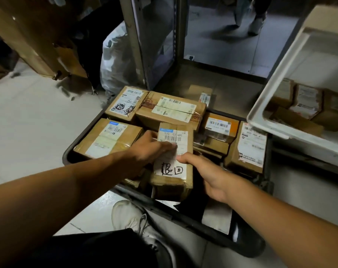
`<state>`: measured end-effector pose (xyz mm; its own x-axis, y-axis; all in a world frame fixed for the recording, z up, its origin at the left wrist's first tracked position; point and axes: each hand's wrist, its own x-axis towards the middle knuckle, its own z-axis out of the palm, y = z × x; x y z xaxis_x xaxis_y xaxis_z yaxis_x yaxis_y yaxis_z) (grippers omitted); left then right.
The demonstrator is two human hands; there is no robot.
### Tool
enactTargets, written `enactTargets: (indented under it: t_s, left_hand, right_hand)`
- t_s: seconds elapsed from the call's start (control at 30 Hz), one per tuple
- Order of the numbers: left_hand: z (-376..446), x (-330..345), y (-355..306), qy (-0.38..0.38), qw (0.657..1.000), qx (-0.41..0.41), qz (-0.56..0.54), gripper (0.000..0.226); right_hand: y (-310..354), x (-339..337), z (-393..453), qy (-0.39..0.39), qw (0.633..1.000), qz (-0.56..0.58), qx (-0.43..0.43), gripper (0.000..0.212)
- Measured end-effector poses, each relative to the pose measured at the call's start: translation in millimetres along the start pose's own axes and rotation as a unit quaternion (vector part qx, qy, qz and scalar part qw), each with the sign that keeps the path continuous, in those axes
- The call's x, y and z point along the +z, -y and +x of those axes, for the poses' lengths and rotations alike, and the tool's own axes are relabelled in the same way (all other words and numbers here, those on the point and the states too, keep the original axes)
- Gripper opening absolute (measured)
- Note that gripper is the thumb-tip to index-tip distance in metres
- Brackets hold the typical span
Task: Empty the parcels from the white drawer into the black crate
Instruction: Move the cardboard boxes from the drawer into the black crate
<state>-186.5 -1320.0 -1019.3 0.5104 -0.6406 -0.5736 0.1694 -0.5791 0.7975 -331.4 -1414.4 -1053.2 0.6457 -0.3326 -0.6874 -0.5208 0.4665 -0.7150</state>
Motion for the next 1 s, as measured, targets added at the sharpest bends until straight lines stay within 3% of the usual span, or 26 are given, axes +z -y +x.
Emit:
enactTargets:
  t_s: [0.07, 0.17, 0.33, 0.6, 0.73, 0.87, 1.0]
  left_hand:
    - [3.3, 0.8, -4.0, -0.037, 0.999, 0.007, -0.032, 0.042]
    - [7.0, -4.3, -5.5, -0.038, 0.998, 0.019, -0.036, 0.061]
    - [6.9, -18.0, -10.4, -0.021, 1.000, 0.005, 0.015, 0.036]
    - [8.3, -26.2, 2.0, -0.056, 0.995, 0.017, 0.079, 0.035]
    - [3.5, -33.4, 7.0, -0.024, 0.992, 0.008, 0.127, 0.029]
    - [-7.5, -33.1, 14.9, 0.076, 0.982, -0.025, 0.172, 0.008]
    - [-6.3, -34.5, 26.6, 0.073, 0.972, -0.034, 0.219, 0.028]
  right_hand:
    - [3.9, -6.3, 2.6, -0.003, 1.000, 0.003, 0.008, 0.037]
    - [7.7, -10.5, 3.2, 0.009, 1.000, 0.003, 0.009, 0.040]
    - [10.7, -10.7, 0.5, 0.011, 1.000, 0.006, 0.026, 0.021]
    - [6.4, -34.3, -8.4, 0.104, 0.990, -0.021, 0.097, 0.042]
    - [-1.4, -39.9, -0.9, 0.003, 0.999, 0.000, 0.044, 0.027]
    - [-20.3, -38.1, 4.6, -0.048, 0.998, -0.030, 0.026, 0.014]
    - [-31.0, -24.9, 8.7, -0.060, 0.995, -0.074, 0.004, 0.018]
